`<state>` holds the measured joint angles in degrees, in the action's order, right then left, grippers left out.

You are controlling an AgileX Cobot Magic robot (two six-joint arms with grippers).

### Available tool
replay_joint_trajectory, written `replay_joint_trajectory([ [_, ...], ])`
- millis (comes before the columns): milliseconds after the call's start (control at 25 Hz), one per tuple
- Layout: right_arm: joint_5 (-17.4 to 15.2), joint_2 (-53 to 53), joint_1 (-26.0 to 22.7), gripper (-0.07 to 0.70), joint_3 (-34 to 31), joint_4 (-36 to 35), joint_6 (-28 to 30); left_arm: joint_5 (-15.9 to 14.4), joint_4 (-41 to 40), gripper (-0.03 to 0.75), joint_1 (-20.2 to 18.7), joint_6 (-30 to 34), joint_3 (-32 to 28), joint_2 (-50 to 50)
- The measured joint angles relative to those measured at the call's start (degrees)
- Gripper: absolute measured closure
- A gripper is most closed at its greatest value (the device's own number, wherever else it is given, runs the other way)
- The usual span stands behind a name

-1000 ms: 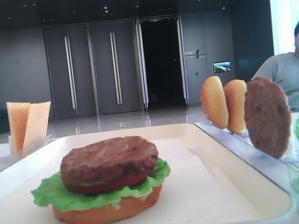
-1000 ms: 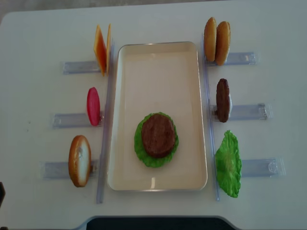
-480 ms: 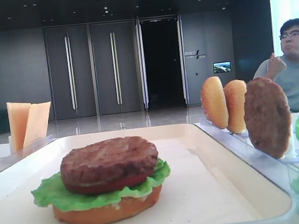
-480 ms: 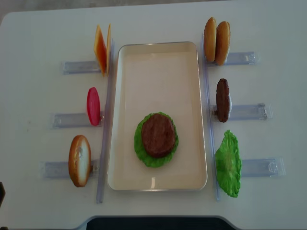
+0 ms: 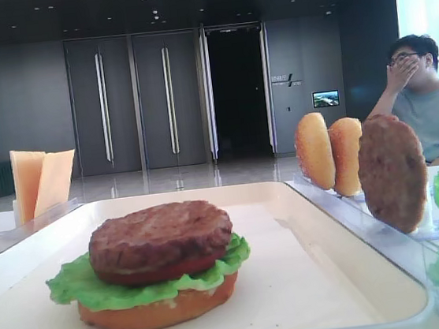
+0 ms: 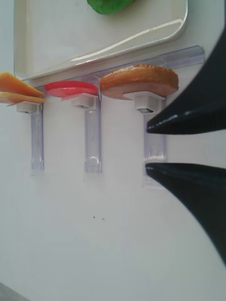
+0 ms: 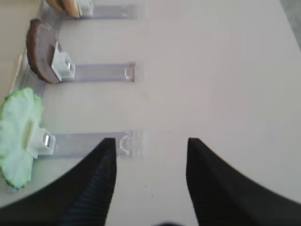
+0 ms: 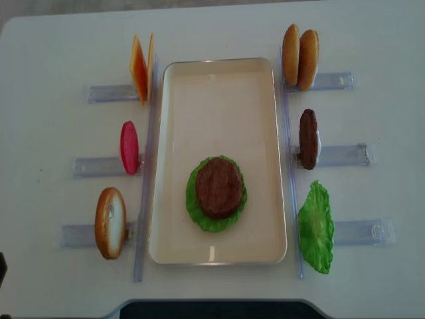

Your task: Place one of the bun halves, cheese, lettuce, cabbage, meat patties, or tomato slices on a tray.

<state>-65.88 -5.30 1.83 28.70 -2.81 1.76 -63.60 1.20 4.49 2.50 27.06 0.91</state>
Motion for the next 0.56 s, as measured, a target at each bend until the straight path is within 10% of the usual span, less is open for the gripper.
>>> replay_joint_trajectory([
  [560, 0.47, 5.73, 0.0, 0.323, -0.19, 0.0, 0.16, 0.0, 0.0, 0.556, 0.0, 0.0, 0.0, 0.0],
])
